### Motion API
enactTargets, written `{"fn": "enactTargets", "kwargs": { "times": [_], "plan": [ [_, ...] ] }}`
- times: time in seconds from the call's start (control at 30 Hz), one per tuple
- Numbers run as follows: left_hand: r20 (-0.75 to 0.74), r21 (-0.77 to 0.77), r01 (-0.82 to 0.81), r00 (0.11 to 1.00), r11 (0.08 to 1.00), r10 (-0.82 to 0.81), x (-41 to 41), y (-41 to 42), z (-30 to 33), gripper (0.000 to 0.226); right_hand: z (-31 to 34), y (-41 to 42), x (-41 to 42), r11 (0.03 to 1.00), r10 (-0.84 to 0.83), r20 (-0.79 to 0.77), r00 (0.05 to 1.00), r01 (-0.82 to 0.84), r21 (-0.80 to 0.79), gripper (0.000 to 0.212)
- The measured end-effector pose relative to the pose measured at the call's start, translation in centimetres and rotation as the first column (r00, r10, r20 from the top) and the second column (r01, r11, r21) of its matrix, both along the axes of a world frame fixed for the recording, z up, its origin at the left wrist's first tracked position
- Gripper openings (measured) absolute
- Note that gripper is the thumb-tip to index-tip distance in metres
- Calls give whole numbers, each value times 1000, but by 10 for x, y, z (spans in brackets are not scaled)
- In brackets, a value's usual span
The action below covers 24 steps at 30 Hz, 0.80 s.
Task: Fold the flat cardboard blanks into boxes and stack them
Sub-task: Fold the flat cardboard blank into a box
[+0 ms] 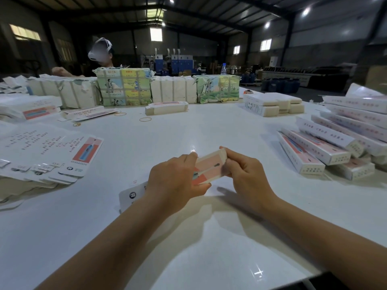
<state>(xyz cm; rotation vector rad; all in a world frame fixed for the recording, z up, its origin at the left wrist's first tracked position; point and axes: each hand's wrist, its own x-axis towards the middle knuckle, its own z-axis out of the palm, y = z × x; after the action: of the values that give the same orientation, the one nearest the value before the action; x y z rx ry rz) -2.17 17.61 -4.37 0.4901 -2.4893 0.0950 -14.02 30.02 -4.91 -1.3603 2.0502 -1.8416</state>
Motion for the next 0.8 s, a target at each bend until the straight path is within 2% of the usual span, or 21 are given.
{"fn": "enactTargets", "kwargs": {
  "times": [0.23, 0.4, 0.53, 0.67, 0.73, 0.8],
  "plan": [
    [16, 25, -90, 996, 996, 90, -6, 14, 1, 55, -4, 1, 13, 993, -109, -292, 950, 114, 1, 21],
    [3, 10, -89, 996, 996, 89, -3, 10, 2, 59, -1, 2, 15, 998, -33, -237, 971, 44, 39, 21],
    [31, -26, -82, 996, 996, 82, 3, 2, 3, 66, -3, 1, 15, 985, 97, -179, 979, -68, 161, 41],
    [53, 9, -60, 997, 998, 59, 4, -4, 6, 66, -2, 1, 12, 965, 161, -155, 975, -122, 234, 75],
    [49, 15, -42, 998, 999, 41, 4, -5, 9, 67, -1, -1, 10, 966, 156, -278, 948, -88, 244, 85],
    [13, 4, -25, 1000, 1000, 25, 5, -8, 10, 66, 2, -1, 5, 964, 155, -506, 849, -18, 264, 97]
  ]
}}
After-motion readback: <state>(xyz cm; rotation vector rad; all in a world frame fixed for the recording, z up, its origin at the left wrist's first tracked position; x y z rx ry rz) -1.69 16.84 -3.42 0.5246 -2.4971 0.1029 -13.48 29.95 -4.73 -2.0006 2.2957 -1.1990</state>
